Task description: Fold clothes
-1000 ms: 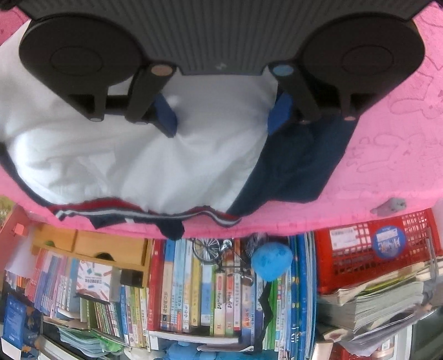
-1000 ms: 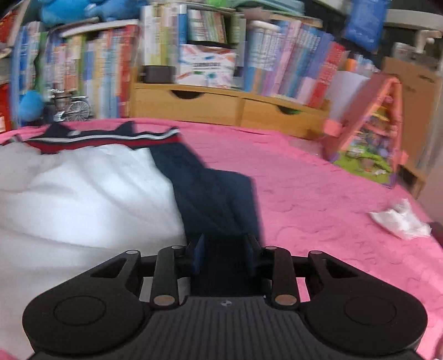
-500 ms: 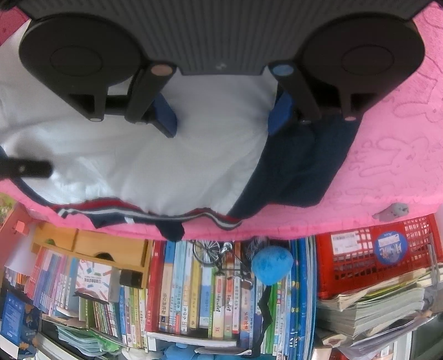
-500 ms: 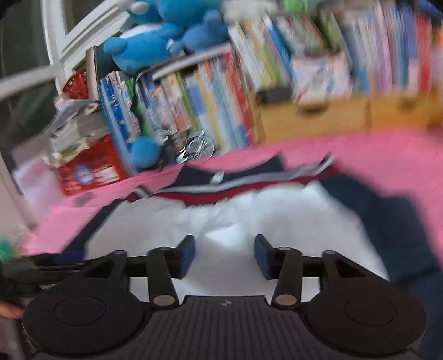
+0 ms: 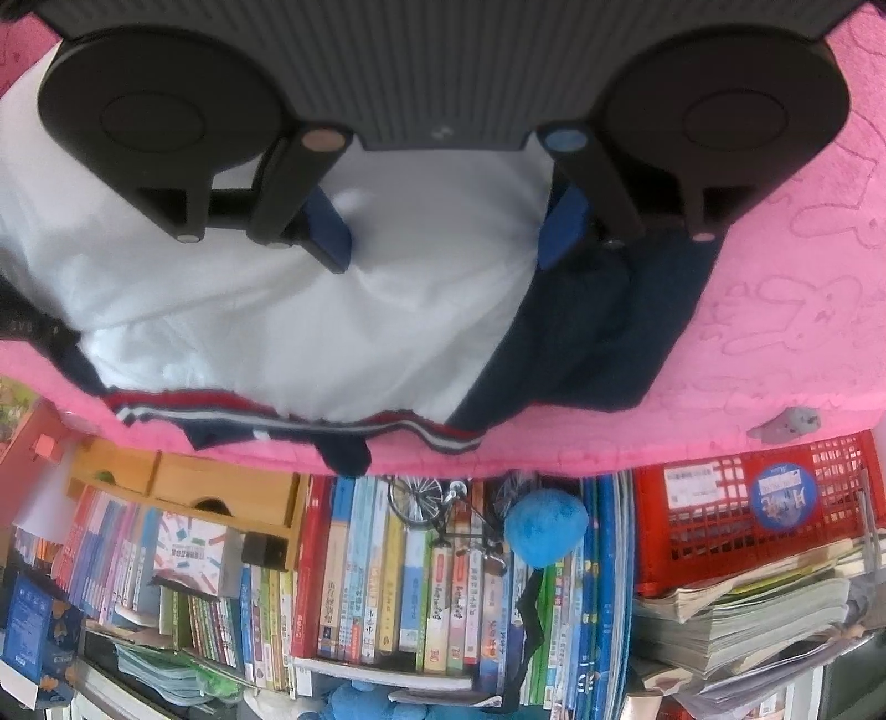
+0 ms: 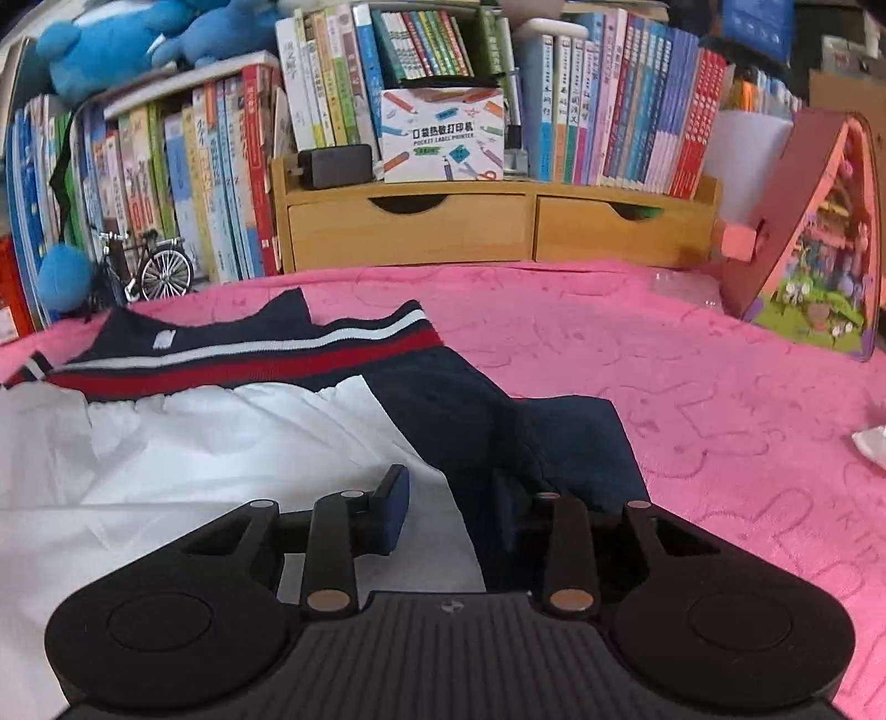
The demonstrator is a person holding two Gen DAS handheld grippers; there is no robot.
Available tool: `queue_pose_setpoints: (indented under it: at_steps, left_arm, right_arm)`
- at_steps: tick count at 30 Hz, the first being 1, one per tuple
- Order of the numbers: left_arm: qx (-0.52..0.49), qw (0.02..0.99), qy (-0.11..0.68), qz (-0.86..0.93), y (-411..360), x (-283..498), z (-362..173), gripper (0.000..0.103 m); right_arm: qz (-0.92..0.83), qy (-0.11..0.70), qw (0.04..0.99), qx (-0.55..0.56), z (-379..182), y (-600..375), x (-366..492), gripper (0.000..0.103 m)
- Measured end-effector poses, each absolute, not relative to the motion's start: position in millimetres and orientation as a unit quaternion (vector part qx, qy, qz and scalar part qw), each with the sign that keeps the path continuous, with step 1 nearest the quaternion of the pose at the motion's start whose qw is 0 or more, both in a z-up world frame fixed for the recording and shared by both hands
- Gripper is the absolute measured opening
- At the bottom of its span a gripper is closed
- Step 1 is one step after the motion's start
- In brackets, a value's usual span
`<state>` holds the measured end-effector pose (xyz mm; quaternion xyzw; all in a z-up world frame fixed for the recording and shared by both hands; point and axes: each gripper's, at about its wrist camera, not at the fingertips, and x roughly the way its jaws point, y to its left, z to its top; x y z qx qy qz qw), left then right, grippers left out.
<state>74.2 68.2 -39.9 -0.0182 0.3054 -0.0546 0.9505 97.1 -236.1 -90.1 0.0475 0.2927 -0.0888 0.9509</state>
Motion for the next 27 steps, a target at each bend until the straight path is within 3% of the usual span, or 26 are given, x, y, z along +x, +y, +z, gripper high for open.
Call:
queue_pose_setpoints:
  at_steps: [1, 3, 4, 9, 14, 22, 25, 27]
  left_arm:
    - [-0.028, 0.951, 0.304, -0.046, 72.3, 74.7, -38.7, 0.075]
    - [-0.031, 0.955, 0.295, -0.001, 81.1, 74.6, -37.2, 0.06]
    - [-0.023, 0.955, 0.296, 0.017, 86.2, 75.2, -38.2, 0.057]
    - [0.034, 0.951, 0.293, 0.097, 101.1, 71.0, -37.5, 0.061]
    - [-0.027, 0.955, 0.283, 0.082, 113.0, 48.6, -22.3, 0.059]
    - [-0.083, 0.953, 0.262, -0.128, 30.4, -13.6, 9.1, 0.059]
    - [-0.068, 0.94, 0.281, -0.179, 6.9, -18.1, 11.9, 0.052]
    - [-0.079, 0.931, 0.304, -0.188, 4.0, -14.0, 9.1, 0.041]
  right_arm:
    - [-0.087, 0.292, 0.951, 0.052, -89.7, -236.7, 97.4, 0.036]
    - [-0.078, 0.294, 0.951, 0.063, -89.1, -239.3, 98.7, 0.037]
    - [-0.074, 0.293, 0.951, 0.068, -88.5, -241.1, 99.2, 0.037]
    - [-0.051, 0.27, 0.958, 0.078, -75.4, -246.7, 78.0, 0.057]
    - [-0.041, 0.235, 0.964, 0.118, -54.9, -270.0, 27.2, 0.06]
    - [-0.057, 0.233, 0.957, 0.164, -53.5, -287.7, -60.6, 0.062]
    - [-0.004, 0.244, 0.96, 0.139, -47.1, -251.3, -79.1, 0.061]
    - [0.031, 0.249, 0.961, 0.118, -42.7, -217.5, -84.0, 0.056]
